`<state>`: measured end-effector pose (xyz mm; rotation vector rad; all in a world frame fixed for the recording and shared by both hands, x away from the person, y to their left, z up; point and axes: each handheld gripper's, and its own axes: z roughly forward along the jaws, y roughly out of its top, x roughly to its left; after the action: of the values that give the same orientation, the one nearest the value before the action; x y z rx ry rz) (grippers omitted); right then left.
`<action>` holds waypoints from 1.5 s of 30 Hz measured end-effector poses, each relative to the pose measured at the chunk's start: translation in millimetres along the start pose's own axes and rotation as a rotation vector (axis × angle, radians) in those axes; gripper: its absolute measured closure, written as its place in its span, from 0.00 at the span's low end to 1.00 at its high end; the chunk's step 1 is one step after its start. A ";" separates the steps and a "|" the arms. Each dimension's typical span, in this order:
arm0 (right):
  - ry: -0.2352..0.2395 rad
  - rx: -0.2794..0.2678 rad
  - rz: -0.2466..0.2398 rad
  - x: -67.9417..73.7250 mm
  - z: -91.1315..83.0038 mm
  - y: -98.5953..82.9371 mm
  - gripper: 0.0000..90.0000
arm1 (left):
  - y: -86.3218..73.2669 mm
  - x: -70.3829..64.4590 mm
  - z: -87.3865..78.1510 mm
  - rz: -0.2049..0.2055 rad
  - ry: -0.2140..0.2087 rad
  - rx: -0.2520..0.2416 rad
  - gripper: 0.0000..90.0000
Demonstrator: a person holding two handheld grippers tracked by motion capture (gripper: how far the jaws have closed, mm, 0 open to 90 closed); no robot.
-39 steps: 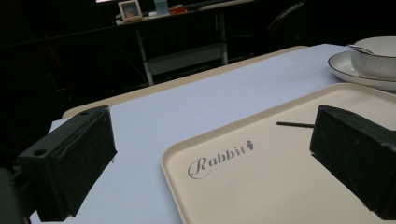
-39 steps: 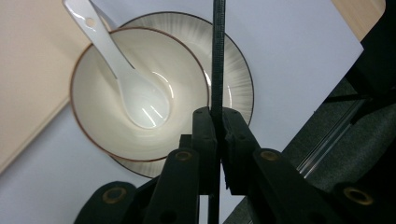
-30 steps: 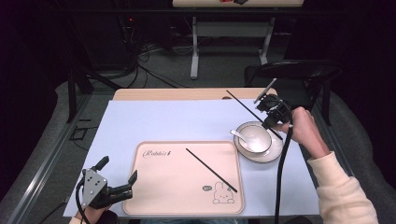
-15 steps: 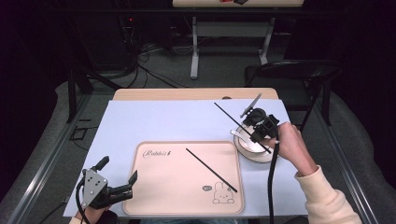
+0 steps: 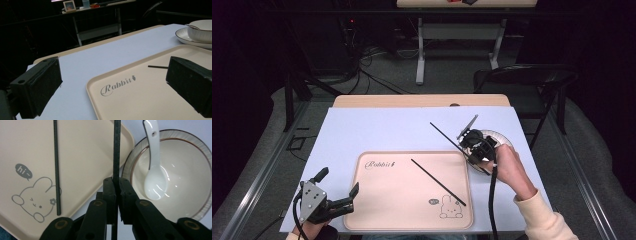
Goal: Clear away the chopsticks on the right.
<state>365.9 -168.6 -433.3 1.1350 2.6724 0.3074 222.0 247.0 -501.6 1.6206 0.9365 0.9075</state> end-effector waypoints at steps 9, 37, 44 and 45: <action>0.059 0.034 -0.028 19.9 31.0 -0.1 0.94 | -0.2 0.3 -1.1 -0.001 0.002 -0.002 0.00; 0.138 0.092 -0.054 48.9 90.4 5.7 0.94 | 0.0 -0.1 -1.1 0.005 0.003 -0.002 0.00; 0.130 0.079 -0.079 52.4 90.4 7.5 0.74 | 0.1 0.1 -1.6 0.006 0.001 0.000 0.00; 0.131 0.070 -0.078 52.7 88.9 6.9 0.70 | 0.1 0.1 -1.5 0.005 0.000 0.000 0.00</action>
<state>360.0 -116.3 -522.5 1.0605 2.8549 0.2854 220.6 247.6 -501.2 1.6238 0.9327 0.9115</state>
